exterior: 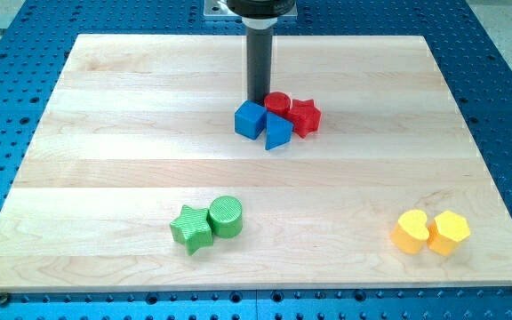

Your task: Push the yellow blocks towards the green blocks

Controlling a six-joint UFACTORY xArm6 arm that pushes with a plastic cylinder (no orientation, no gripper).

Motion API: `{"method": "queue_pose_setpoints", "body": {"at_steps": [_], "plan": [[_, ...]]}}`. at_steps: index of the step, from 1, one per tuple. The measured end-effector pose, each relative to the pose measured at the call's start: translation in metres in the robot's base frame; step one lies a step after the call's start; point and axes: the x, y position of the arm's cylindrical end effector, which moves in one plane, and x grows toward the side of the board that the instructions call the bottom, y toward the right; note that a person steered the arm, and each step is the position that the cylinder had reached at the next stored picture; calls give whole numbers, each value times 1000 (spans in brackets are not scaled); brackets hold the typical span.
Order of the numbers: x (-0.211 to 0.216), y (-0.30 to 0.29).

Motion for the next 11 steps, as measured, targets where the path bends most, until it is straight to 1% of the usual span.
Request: {"method": "queue_pose_setpoints", "body": {"at_steps": [1,2,3,4,5,6,7,8,9,10,11], "plan": [[-23,62],[50,191],[153,266],[229,272],[226,245],[223,180],[233,156],[267,221],[269,184],[260,102],[237,10]]}}
